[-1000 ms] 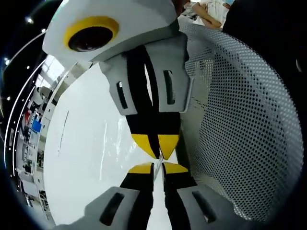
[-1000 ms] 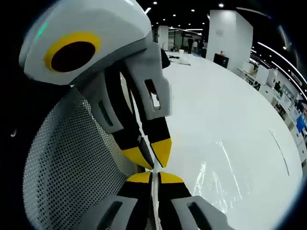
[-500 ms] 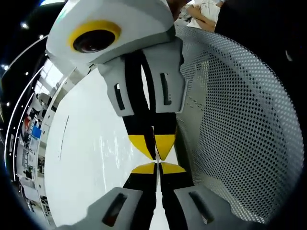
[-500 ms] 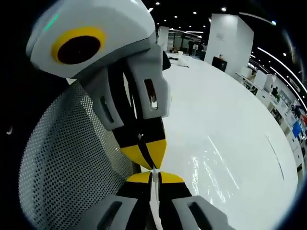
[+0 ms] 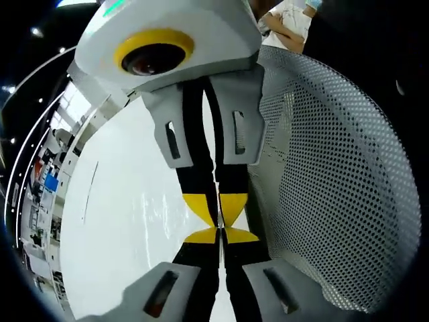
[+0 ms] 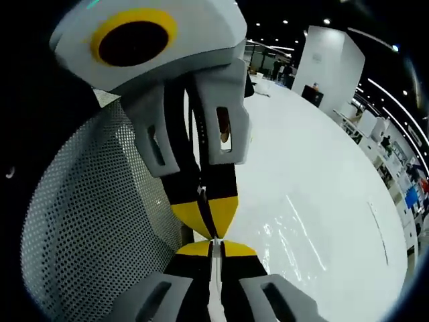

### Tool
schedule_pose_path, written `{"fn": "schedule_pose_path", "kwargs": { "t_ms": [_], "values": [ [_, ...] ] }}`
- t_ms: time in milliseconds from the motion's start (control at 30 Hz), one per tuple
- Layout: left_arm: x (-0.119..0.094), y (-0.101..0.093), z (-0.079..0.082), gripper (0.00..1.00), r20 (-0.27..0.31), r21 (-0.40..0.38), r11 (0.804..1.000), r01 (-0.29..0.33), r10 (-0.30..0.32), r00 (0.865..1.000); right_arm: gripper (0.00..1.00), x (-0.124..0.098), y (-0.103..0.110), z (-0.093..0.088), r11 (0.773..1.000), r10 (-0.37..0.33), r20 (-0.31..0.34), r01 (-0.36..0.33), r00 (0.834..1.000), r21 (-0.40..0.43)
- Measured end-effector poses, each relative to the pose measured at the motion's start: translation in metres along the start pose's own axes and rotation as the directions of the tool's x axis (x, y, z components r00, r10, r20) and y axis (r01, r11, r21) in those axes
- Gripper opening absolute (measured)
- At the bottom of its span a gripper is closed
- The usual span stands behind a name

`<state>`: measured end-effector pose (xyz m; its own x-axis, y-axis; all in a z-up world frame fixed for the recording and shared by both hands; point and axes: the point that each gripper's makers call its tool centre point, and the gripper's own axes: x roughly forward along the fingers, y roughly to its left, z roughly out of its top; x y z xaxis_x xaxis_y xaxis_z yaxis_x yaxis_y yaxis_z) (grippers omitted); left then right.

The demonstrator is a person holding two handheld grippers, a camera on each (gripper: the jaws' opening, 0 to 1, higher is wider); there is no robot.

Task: Open the resealable bag by pulling the two sides of the seal apart until the entire bag opening is separated and visibly accessible.

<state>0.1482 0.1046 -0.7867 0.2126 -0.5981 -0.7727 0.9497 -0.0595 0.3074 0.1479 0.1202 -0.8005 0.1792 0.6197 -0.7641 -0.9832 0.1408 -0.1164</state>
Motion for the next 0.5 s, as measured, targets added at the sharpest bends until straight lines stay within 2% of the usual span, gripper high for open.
{"fn": "schedule_pose_path", "kwargs": {
  "t_ms": [33, 100, 200, 500],
  "values": [
    [0.0, 0.0, 0.0, 0.0, 0.002, -0.005, 1.0, 0.0, 0.0, 1.0, 0.0, 0.0, 0.0, 0.0, 1.0, -0.002, -0.002, 0.002, 1.0, -0.002],
    [0.0, -0.007, -0.001, 0.0, 0.006, -0.044, 0.998, 0.052, -0.052, 0.999, 0.0, 0.001, 0.005, -0.001, 1.0, 0.018, -0.012, -0.018, 1.0, -0.004],
    [0.001, -0.004, -0.002, 0.0, 0.007, -0.051, 0.998, 0.047, -0.047, 0.999, 0.0, 0.003, 0.006, -0.003, 1.0, 0.007, -0.024, -0.007, 1.0, -0.029],
    [-0.001, -0.001, -0.002, 0.0, 0.018, -0.079, 0.996, 0.046, -0.045, 0.999, 0.0, -0.001, 0.0, -0.01, 1.0, 0.003, -0.031, -0.003, 1.0, -0.001]
  ]
}}
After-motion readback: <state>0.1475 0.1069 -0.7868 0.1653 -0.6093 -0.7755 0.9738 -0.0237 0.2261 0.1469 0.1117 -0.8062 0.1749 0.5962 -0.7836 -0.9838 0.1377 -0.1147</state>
